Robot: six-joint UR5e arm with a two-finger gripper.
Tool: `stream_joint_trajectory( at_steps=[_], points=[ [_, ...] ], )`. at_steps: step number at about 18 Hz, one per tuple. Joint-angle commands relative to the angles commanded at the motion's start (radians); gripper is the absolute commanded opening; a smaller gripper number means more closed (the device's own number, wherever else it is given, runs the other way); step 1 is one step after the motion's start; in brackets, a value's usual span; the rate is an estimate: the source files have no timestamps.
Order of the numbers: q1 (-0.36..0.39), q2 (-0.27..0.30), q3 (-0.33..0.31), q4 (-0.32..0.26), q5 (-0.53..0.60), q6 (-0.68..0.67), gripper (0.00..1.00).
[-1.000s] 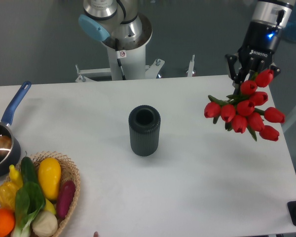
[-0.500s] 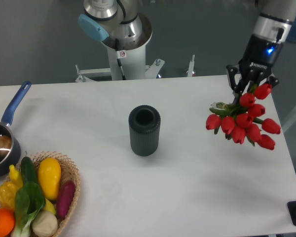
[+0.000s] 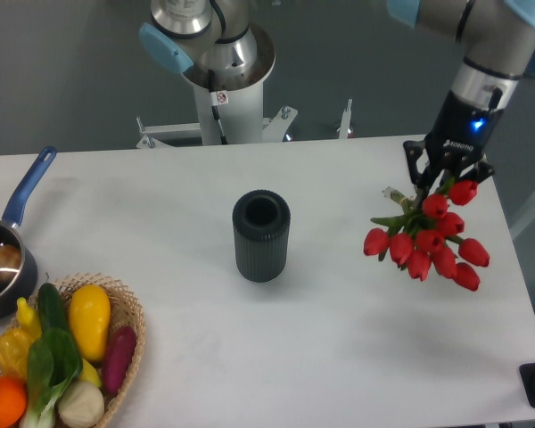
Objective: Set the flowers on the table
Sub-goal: 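Carry the held red tulips away from the vase and lower them, then lower the tulips until the blooms rest on the table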
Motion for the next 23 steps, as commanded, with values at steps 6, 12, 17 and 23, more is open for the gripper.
stream_joint_trajectory(
  at_steps=[6,12,17,23],
  points=[
    [-0.063,-0.017,0.003,0.0,0.138,0.014,0.28],
    [-0.068,-0.023,-0.003,0.0,0.201,0.014,0.28],
    [-0.083,-0.037,-0.008,0.002,0.227,0.014,0.3],
    [-0.123,-0.066,-0.009,0.008,0.321,0.014,0.31]
  ],
)
